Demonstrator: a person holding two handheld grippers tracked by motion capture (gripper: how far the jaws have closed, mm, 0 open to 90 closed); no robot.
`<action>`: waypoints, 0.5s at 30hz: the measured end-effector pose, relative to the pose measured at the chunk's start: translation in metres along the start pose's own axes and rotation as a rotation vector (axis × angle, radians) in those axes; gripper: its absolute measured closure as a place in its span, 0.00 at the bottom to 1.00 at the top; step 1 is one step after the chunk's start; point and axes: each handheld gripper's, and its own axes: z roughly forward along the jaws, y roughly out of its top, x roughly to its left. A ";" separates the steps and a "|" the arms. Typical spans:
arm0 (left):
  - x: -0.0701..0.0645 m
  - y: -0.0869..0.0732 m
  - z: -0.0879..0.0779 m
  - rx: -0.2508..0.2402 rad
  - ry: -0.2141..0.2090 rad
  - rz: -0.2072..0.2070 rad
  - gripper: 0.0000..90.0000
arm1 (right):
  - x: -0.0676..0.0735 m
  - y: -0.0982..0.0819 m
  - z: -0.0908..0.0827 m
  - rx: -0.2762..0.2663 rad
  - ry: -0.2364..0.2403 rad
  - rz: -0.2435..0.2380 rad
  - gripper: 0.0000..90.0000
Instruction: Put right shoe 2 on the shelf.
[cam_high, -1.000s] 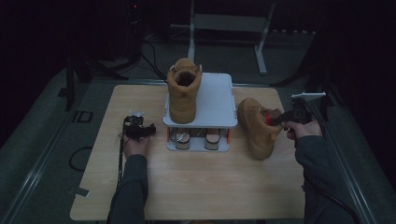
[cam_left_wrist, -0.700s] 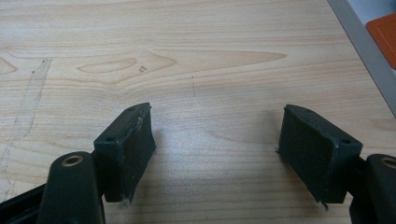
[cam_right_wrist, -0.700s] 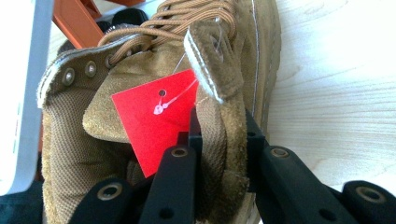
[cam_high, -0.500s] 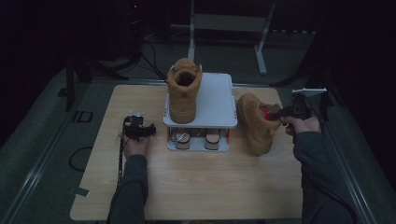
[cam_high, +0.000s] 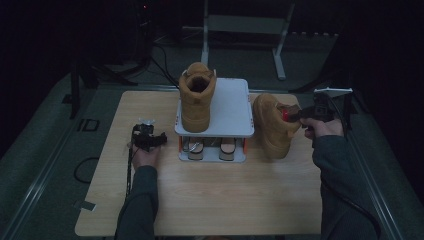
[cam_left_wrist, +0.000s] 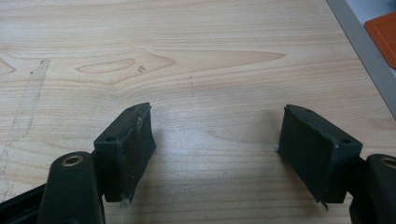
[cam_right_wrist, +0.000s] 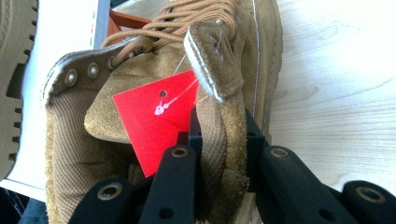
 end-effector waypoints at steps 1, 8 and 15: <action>0.000 0.000 0.000 0.000 0.000 0.000 0.30 | 0.001 0.000 0.000 -0.002 0.001 0.002 0.90; 0.000 0.000 0.000 0.000 0.000 0.000 0.30 | 0.008 0.005 -0.005 -0.009 0.007 0.009 0.90; 0.000 0.000 0.000 0.000 -0.001 0.000 0.30 | 0.017 0.014 -0.014 -0.009 -0.002 0.009 0.90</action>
